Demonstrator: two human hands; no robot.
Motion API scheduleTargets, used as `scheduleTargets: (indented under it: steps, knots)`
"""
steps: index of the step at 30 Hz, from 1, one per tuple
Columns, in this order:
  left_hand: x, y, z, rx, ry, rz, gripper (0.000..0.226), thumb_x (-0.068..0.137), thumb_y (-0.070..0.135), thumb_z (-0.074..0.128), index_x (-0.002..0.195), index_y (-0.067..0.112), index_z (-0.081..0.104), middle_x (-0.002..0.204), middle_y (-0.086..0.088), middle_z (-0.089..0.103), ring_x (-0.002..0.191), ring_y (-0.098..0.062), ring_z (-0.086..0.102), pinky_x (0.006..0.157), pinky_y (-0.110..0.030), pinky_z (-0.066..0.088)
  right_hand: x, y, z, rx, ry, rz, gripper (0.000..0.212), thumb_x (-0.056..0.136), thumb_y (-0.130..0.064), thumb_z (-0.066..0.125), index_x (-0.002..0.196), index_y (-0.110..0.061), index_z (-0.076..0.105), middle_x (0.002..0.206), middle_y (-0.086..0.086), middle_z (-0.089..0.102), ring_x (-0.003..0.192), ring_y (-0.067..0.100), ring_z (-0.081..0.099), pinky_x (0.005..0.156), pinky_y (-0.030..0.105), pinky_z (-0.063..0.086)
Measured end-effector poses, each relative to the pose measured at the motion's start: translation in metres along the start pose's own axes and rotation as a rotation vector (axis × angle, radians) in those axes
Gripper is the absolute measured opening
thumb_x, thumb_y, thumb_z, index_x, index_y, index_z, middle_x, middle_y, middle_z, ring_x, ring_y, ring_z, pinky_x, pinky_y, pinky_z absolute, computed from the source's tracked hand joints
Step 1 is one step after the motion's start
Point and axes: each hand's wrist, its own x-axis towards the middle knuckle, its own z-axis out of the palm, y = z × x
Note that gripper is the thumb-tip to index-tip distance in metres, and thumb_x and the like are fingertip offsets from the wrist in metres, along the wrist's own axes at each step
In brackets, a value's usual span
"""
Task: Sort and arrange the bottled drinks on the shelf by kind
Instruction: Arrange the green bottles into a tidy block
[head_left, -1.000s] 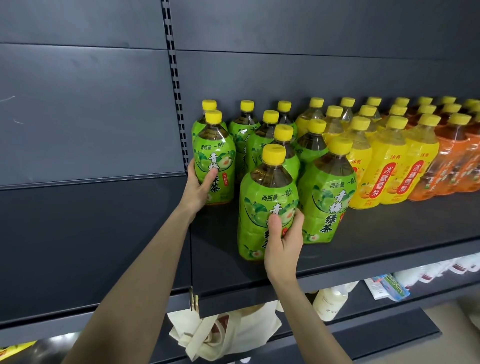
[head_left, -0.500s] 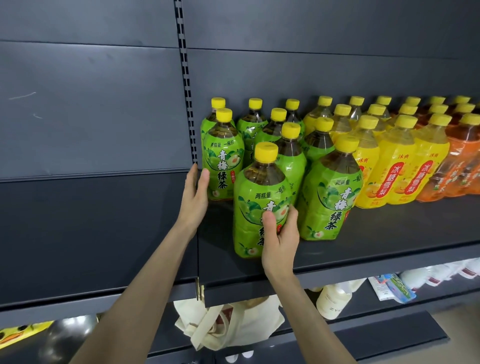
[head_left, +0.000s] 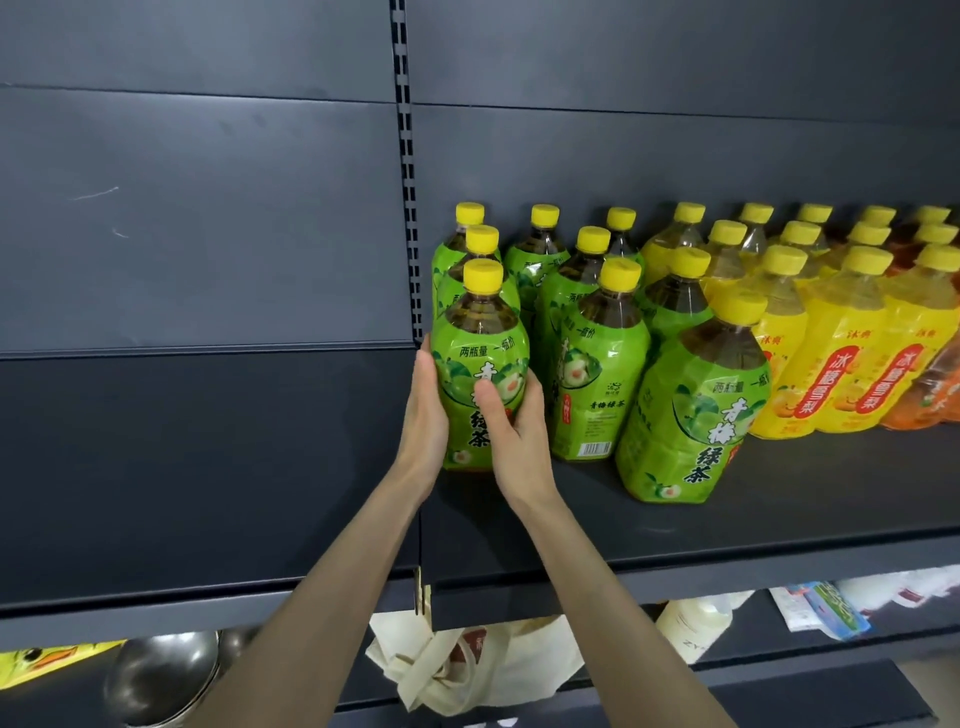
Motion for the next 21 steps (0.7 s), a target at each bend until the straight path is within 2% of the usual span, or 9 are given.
scheduleTargets:
  steps: [2, 5, 8, 10, 12, 15, 18, 19, 21]
  knots:
    - [0.004, -0.004, 0.002, 0.024, -0.002, 0.027, 0.092, 0.074, 0.084, 0.021, 0.144, 0.027, 0.038, 0.123, 0.017, 0.06, 0.105, 0.014, 0.056, 0.076, -0.005, 0.047, 0.005, 0.001, -0.003, 0.05, -0.054, 0.038, 0.087, 0.074, -0.073, 0.05, 0.147, -0.031, 0.028, 0.141, -0.009, 0.047, 0.128, 0.002, 0.046, 0.11, 0.038, 0.04]
    - [0.009, -0.009, 0.004, 0.017, -0.014, 0.009, 0.086, 0.08, 0.079, 0.02, 0.146, 0.027, 0.036, 0.136, 0.005, 0.054, 0.116, 0.004, 0.054, 0.078, -0.006, 0.047, 0.017, -0.002, -0.006, 0.123, -0.103, 0.065, 0.096, 0.073, -0.08, 0.045, 0.152, -0.035, 0.013, 0.143, -0.021, 0.04, 0.131, -0.004, 0.041, 0.113, 0.036, 0.035]
    - [0.01, -0.013, 0.006, 0.034, -0.006, 0.033, 0.084, 0.079, 0.077, 0.023, 0.147, 0.029, 0.03, 0.14, 0.005, 0.049, 0.121, 0.003, 0.05, 0.08, -0.005, 0.045, 0.027, -0.006, -0.009, 0.138, -0.098, 0.075, 0.093, 0.075, -0.078, 0.044, 0.152, -0.036, 0.013, 0.147, -0.016, 0.038, 0.132, -0.002, 0.04, 0.114, 0.035, 0.034]
    - [0.011, -0.016, 0.006, 0.053, -0.013, 0.065, 0.085, 0.079, 0.077, 0.023, 0.149, 0.029, 0.026, 0.143, 0.004, 0.046, 0.126, 0.0, 0.046, 0.084, -0.005, 0.044, 0.03, -0.003, -0.01, 0.143, -0.088, 0.068, 0.085, 0.08, -0.07, 0.044, 0.152, -0.034, 0.017, 0.144, -0.016, 0.041, 0.125, -0.008, 0.043, 0.112, 0.031, 0.035]
    - [0.014, -0.017, 0.006, 0.054, -0.032, 0.072, 0.084, 0.08, 0.076, 0.022, 0.15, 0.028, 0.024, 0.146, 0.003, 0.043, 0.129, -0.003, 0.044, 0.088, -0.006, 0.043, 0.032, -0.001, -0.011, 0.152, -0.084, 0.066, 0.083, 0.082, -0.068, 0.045, 0.152, -0.032, 0.02, 0.138, -0.022, 0.044, 0.116, -0.019, 0.044, 0.104, 0.019, 0.039]
    - [0.016, -0.017, 0.004, 0.045, -0.054, 0.062, 0.09, 0.077, 0.081, 0.022, 0.15, 0.029, 0.025, 0.148, 0.003, 0.041, 0.133, -0.005, 0.041, 0.101, -0.016, 0.042, 0.031, 0.001, -0.013, 0.173, -0.067, 0.056, 0.087, 0.081, -0.067, 0.046, 0.152, -0.025, 0.017, 0.115, -0.037, 0.042, 0.094, -0.035, 0.045, 0.077, -0.003, 0.04]
    - [0.016, -0.017, 0.004, 0.064, -0.054, 0.069, 0.099, 0.071, 0.089, 0.021, 0.149, 0.028, 0.025, 0.15, 0.002, 0.038, 0.137, -0.009, 0.036, 0.113, -0.039, 0.034, 0.03, 0.002, -0.013, 0.198, -0.053, 0.06, 0.085, 0.08, -0.06, 0.044, 0.151, -0.022, 0.017, 0.106, -0.039, 0.039, 0.085, -0.036, 0.046, 0.068, -0.005, 0.039]
    - [0.017, -0.017, 0.005, 0.066, -0.054, 0.069, 0.1, 0.071, 0.089, 0.021, 0.149, 0.027, 0.026, 0.15, 0.002, 0.038, 0.137, -0.009, 0.036, 0.113, -0.04, 0.034, 0.031, 0.002, -0.012, 0.2, -0.055, 0.055, 0.081, 0.081, -0.06, 0.044, 0.15, -0.026, 0.018, 0.107, -0.039, 0.041, 0.086, -0.035, 0.047, 0.068, -0.005, 0.039]
    - [0.018, -0.017, 0.005, 0.043, -0.049, 0.08, 0.097, 0.073, 0.085, 0.022, 0.149, 0.025, 0.027, 0.147, 0.002, 0.043, 0.133, -0.007, 0.042, 0.109, -0.032, 0.039, 0.032, 0.001, -0.01, 0.201, -0.068, 0.042, 0.064, 0.082, -0.058, 0.042, 0.139, -0.037, 0.024, 0.11, -0.037, 0.044, 0.089, -0.033, 0.048, 0.071, -0.004, 0.04]
